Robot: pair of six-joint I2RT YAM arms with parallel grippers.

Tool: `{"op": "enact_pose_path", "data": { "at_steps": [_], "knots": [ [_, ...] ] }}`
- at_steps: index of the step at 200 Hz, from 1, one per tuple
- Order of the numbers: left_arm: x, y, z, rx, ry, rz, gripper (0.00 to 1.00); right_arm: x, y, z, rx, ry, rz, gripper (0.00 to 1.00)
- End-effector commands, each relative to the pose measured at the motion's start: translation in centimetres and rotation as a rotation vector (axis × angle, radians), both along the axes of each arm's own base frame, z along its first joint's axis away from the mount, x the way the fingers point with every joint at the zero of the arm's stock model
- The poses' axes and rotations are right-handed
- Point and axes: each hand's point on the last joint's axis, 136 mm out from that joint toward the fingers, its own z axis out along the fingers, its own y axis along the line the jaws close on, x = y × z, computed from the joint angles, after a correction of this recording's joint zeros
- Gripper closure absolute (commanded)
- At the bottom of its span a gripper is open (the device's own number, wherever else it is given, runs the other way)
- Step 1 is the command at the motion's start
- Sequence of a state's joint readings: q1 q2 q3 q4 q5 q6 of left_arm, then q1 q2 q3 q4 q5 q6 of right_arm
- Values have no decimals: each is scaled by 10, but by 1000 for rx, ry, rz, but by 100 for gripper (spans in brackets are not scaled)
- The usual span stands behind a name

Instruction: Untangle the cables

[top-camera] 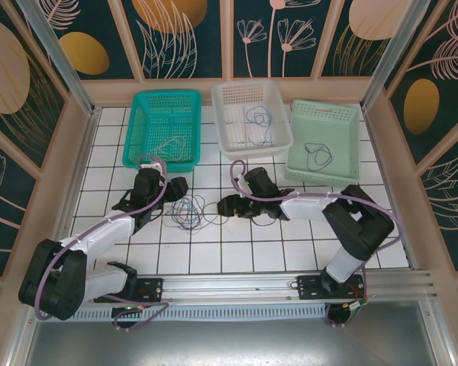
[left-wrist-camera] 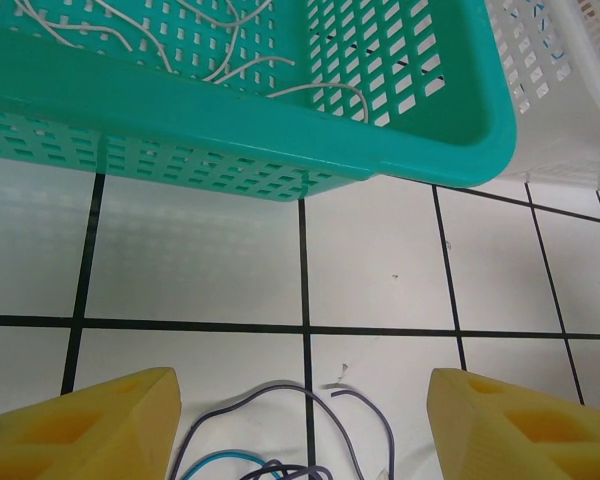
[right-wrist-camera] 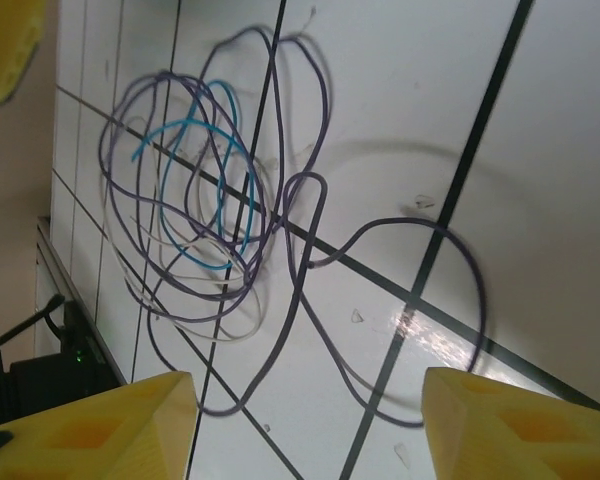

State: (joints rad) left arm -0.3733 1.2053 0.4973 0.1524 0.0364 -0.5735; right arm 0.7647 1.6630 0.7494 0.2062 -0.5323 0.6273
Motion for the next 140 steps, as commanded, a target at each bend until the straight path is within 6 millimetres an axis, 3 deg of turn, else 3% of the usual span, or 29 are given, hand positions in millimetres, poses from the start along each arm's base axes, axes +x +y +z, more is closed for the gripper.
{"op": "enact_pose_path", "data": {
  "at_steps": [1,18,39,68,111,140],
  "knots": [
    [-1,1,-2,12,-1,4,34,3,22,10,45,-11,32,42],
    [-1,1,-1,9,-5,2,34,5,24,7,30,-23,29,50],
    [-2,0,-3,6,-2,-3,33,10,25,10,25,-52,12,68],
    [-1,-2,-3,0,-4,-6,33,22,22,30,23,-166,-25,100],
    [1,-2,3,-2,-21,-6,33,41,-1,91,-25,-441,-76,100],
    [0,-4,10,-10,-46,-13,33,37,-18,131,-41,-596,-58,100]
  ]
}}
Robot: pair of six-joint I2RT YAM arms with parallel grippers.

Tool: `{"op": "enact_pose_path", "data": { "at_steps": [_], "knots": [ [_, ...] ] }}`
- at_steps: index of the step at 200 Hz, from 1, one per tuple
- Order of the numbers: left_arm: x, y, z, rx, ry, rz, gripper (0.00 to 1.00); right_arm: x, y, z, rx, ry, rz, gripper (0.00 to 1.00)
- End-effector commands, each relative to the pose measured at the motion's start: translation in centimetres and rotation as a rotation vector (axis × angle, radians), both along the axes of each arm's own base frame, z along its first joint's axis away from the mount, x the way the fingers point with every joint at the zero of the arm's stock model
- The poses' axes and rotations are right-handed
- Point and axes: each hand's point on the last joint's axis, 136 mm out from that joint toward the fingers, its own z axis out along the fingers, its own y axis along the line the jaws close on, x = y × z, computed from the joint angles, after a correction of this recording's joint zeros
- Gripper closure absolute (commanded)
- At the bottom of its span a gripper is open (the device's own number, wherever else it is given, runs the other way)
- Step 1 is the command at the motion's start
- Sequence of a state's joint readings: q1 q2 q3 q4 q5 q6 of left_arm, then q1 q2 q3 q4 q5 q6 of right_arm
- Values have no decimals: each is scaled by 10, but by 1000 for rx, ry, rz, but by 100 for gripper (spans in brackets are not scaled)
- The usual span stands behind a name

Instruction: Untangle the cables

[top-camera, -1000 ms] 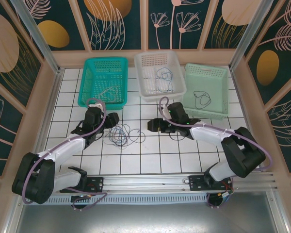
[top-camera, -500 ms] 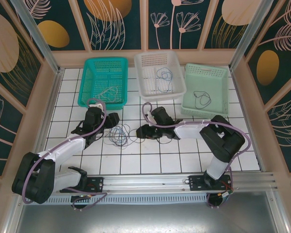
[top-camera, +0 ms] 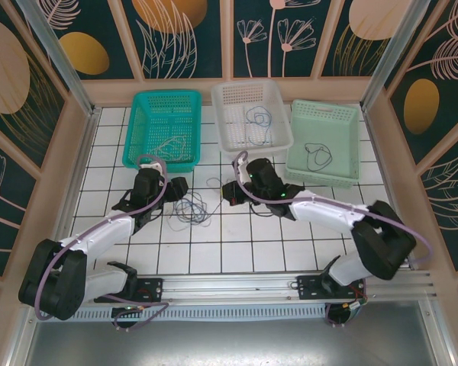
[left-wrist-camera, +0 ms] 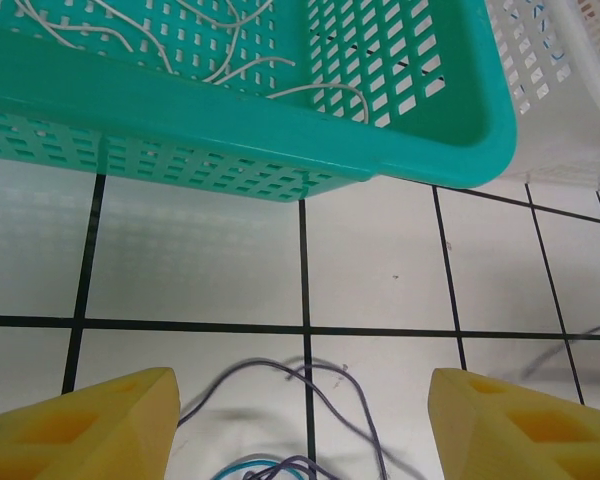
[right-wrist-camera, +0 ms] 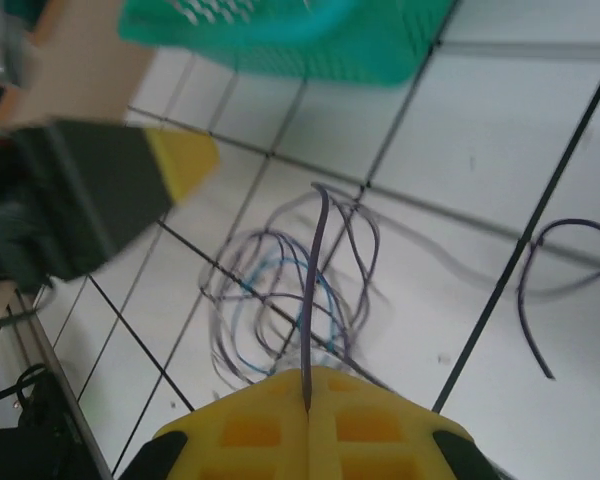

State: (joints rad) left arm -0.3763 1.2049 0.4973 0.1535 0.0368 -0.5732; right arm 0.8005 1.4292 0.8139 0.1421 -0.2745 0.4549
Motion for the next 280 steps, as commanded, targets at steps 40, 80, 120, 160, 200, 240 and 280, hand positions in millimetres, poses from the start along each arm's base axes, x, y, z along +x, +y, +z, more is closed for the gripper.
{"op": "enact_pose_path", "data": {
  "at_steps": [40,80,120,160,200,240,280],
  "knots": [
    [2,-10,28,-49,-101,-35,33,-9,-36,85,1,-319,-9,100],
    [3,-41,57,-102,-193,-155,33,-22,-37,105,65,-333,15,100],
    [-9,-100,81,-91,-288,-386,33,-17,-42,109,84,-353,-30,100],
    [-20,-139,65,-73,-273,-547,33,-10,-50,106,79,-349,-94,100],
    [-22,-148,57,-25,-260,-561,34,-9,-59,112,94,-376,-138,100],
    [-22,-146,45,-2,-231,-536,34,-10,-64,118,111,-393,-156,100],
    [-24,-157,39,2,-220,-557,34,-10,-65,120,123,-396,-163,100]
  ]
}}
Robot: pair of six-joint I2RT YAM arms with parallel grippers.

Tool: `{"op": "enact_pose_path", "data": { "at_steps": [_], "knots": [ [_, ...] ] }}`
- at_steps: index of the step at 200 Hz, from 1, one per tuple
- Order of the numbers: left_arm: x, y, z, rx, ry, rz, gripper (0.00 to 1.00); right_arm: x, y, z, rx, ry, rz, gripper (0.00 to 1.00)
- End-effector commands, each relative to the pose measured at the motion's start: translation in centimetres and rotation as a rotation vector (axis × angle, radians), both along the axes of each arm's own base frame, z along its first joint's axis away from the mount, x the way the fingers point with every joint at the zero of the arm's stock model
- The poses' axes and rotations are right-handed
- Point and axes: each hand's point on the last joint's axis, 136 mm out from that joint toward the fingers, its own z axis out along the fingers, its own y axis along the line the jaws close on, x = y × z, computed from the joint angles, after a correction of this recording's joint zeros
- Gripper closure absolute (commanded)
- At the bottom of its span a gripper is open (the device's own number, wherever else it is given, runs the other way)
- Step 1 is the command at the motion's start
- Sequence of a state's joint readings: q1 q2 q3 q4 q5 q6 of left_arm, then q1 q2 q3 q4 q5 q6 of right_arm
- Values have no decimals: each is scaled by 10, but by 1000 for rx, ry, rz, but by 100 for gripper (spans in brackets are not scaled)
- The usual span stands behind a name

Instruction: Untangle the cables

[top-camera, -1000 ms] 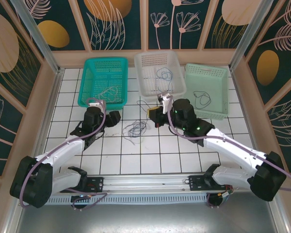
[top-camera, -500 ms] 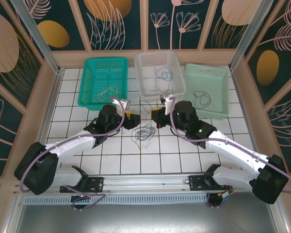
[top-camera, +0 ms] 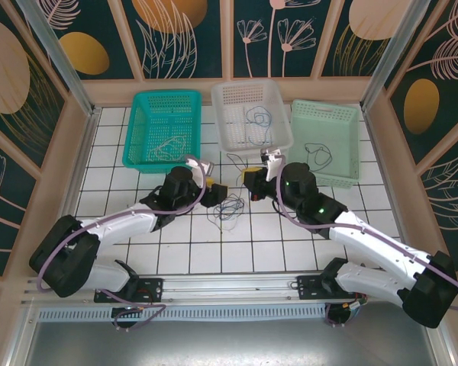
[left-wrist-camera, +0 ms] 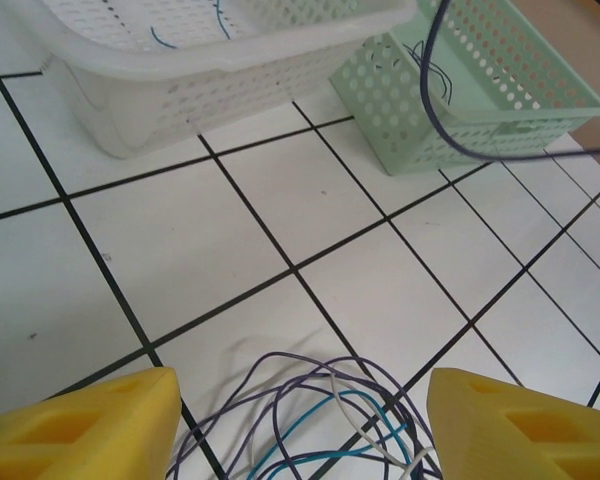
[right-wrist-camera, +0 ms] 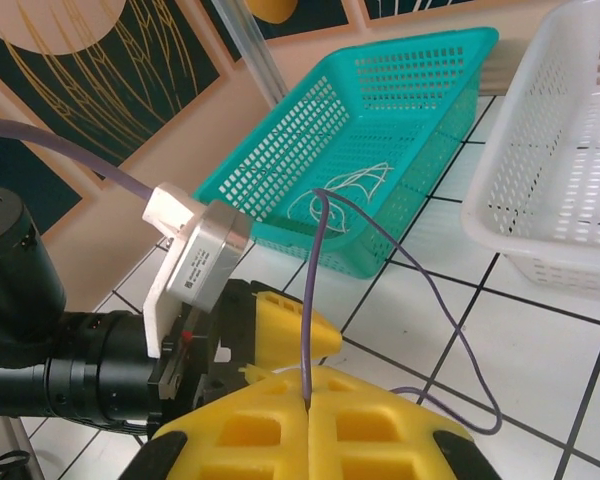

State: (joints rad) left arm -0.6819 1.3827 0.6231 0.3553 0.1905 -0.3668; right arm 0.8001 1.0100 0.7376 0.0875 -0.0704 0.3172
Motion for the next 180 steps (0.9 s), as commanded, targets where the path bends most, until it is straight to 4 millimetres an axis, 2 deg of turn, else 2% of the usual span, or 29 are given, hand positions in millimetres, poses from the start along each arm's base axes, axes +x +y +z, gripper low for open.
{"op": "enact_pose_path", "data": {
  "at_steps": [1,23,64,95,141,180],
  "knots": [
    [4,-11,5,5,-25,-12,34,2,-3,13,49,-34,-23,100],
    [6,-12,-6,35,0,5,36,2,-5,21,73,-55,-28,100],
    [11,-4,-26,88,49,65,40,0,-2,53,112,-113,-6,100],
    [8,-12,-31,88,64,44,41,0,0,58,117,-123,0,100],
    [-2,-31,-50,135,103,-20,40,1,-1,64,132,-141,-2,100],
    [-6,-34,-69,183,146,-21,42,2,-5,96,103,-212,-12,100]
  ]
}}
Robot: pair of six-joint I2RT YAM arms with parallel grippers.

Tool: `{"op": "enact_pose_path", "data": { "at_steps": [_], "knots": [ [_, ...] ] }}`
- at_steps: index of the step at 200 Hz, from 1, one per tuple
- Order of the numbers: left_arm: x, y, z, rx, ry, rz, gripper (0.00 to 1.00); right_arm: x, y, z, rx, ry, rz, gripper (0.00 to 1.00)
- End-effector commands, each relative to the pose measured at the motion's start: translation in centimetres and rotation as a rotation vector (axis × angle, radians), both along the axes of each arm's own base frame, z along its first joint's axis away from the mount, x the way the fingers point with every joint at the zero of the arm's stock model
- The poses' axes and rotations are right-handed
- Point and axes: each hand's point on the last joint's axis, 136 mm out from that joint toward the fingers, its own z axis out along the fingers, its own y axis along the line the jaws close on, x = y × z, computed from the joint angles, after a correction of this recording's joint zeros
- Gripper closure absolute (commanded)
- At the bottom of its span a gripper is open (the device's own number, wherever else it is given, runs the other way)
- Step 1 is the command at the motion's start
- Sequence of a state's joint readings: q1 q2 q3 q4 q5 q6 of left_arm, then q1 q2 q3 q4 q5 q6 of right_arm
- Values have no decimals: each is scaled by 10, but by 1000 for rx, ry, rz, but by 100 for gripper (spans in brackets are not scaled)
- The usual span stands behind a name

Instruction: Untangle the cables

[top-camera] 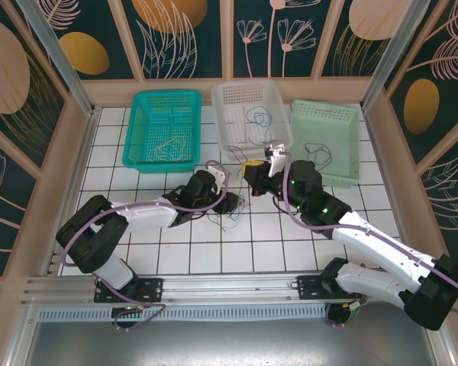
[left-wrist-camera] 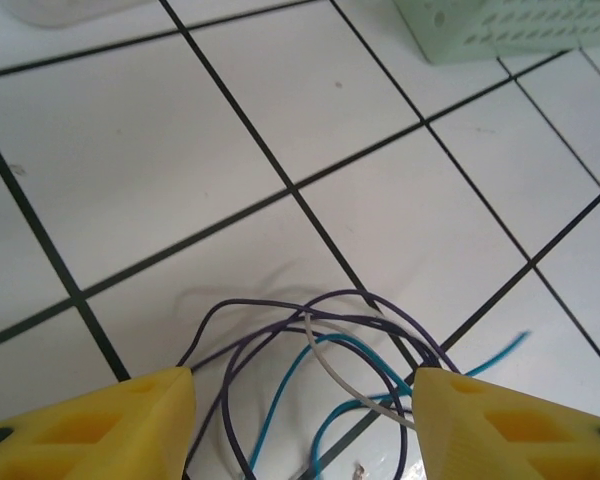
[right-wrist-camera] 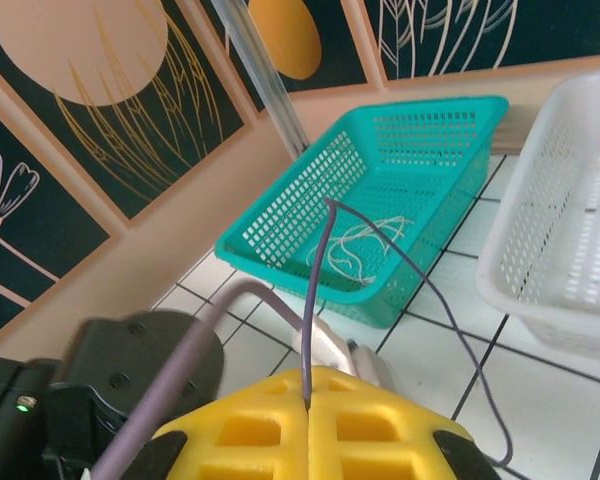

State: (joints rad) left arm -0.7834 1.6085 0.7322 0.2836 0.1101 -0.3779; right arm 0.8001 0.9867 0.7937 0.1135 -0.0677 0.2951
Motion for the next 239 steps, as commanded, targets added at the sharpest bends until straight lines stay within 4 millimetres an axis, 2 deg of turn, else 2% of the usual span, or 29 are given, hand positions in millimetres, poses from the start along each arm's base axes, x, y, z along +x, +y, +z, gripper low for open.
{"op": "enact_pose_path", "data": {
  "at_steps": [1,56,70,111,115,125,141,164,192,239],
  "knots": [
    [0,-2,-10,32,28,6,42,1,-5,55,42,-123,-16,100],
    [0,14,-44,149,70,51,60,-5,-10,94,50,-200,-11,100],
    [2,17,-45,162,70,67,63,-6,-16,108,51,-231,-25,100],
    [4,24,-49,195,62,93,67,-14,-35,148,56,-323,-74,100],
    [3,27,-58,217,76,95,67,-15,-36,152,61,-331,-75,100],
    [3,28,-59,225,76,97,68,-18,-38,160,70,-344,-73,100],
    [5,27,-56,219,69,107,73,-19,-36,163,62,-346,-61,100],
    [6,29,-53,221,61,111,87,-18,-39,163,37,-352,-74,100],
    [2,41,-62,272,66,127,100,-19,-62,179,32,-402,-168,100],
    [0,62,-73,348,68,189,100,-23,-94,191,2,-417,-284,100]
  ]
}}
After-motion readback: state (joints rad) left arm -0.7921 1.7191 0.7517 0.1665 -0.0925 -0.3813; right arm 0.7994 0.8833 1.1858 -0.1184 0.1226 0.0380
